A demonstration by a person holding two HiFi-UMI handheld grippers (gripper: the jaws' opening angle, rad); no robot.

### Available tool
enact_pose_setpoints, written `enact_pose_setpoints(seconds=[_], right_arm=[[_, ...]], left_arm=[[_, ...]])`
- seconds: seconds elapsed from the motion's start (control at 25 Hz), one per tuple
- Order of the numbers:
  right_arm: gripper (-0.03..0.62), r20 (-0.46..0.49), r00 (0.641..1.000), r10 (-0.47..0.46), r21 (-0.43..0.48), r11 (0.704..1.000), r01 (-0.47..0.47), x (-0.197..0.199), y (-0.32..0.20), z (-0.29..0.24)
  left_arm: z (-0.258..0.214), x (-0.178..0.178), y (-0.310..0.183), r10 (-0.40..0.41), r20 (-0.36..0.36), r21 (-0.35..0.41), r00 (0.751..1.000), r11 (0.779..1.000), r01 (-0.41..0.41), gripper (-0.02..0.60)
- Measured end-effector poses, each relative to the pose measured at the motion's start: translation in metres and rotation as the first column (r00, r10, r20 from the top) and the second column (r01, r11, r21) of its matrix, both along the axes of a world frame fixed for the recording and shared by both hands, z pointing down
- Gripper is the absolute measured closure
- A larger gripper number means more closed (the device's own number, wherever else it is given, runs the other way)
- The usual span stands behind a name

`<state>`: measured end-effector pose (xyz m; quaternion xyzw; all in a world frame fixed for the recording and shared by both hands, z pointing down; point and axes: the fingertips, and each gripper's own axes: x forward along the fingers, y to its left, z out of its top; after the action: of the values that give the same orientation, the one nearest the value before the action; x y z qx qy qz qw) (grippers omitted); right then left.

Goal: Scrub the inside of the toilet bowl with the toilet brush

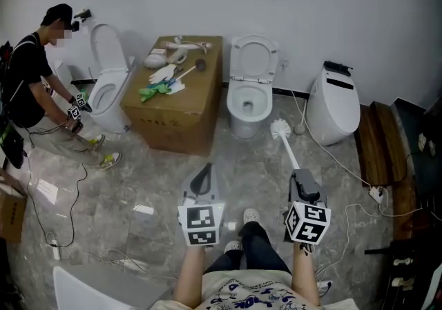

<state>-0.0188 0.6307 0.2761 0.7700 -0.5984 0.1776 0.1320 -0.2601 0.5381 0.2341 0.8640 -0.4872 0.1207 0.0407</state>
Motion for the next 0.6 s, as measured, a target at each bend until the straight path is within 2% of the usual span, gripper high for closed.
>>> enact_pose_setpoints(seconds=[0.24,0.6], right_arm=[[0.428,0.001,1.0,-0.004,-0.006,1.0,0.004,0.02,-0.031,0.003],[0.428,0.006,0.999,-0.05,0.003,0.999,0.05,0.06,-0.117,0.003]], left_arm=[[0.002,0.012,-0.032,-0.022,0.012,-0.002,1.0,1.0,0.022,0.58],[0.003,0.053,-0.105,-0.065,0.024,0.001,0.998,0.998,0.065,0.58]])
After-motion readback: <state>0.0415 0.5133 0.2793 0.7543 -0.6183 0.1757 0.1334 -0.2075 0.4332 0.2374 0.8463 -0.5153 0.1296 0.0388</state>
